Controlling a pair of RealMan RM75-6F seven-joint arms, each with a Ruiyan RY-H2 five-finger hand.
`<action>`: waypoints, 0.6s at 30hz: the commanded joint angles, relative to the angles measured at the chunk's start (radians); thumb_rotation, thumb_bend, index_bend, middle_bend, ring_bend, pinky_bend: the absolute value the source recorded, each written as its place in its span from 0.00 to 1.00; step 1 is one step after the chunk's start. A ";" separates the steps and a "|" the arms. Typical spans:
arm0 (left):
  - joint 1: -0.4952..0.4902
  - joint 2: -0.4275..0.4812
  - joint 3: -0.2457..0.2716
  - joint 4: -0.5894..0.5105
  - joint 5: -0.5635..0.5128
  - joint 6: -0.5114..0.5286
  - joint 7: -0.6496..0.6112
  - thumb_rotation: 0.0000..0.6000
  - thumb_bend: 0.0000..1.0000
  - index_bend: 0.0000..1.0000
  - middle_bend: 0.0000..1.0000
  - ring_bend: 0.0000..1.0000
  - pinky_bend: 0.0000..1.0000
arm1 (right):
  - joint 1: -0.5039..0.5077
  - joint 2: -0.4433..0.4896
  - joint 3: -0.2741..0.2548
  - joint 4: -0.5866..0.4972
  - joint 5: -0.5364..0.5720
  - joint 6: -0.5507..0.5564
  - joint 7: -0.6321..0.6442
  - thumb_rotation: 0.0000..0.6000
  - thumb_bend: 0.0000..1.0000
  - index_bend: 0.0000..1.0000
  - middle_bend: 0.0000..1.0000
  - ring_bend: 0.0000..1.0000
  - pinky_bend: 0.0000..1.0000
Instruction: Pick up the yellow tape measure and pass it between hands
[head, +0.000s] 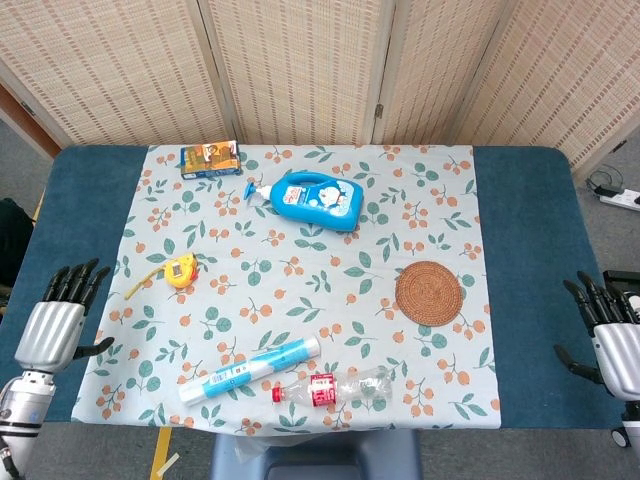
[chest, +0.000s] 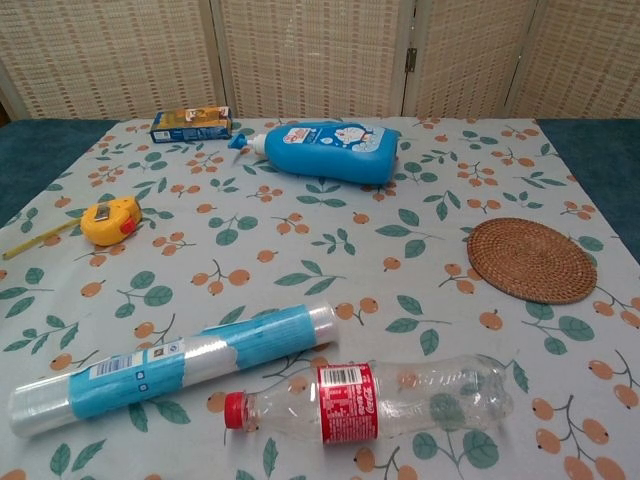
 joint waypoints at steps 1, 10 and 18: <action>-0.074 -0.015 -0.037 0.032 -0.046 -0.093 -0.036 1.00 0.14 0.10 0.05 0.06 0.00 | 0.000 0.001 0.000 -0.001 -0.001 0.001 0.000 1.00 0.32 0.04 0.03 0.09 0.00; -0.241 -0.118 -0.093 0.132 -0.139 -0.272 -0.006 1.00 0.14 0.08 0.05 0.07 0.00 | -0.005 0.006 -0.005 -0.003 -0.005 0.007 0.000 1.00 0.32 0.05 0.03 0.08 0.00; -0.373 -0.208 -0.122 0.261 -0.319 -0.458 0.039 1.00 0.14 0.07 0.05 0.07 0.00 | -0.013 0.008 -0.009 -0.004 -0.005 0.014 0.004 1.00 0.32 0.05 0.03 0.09 0.00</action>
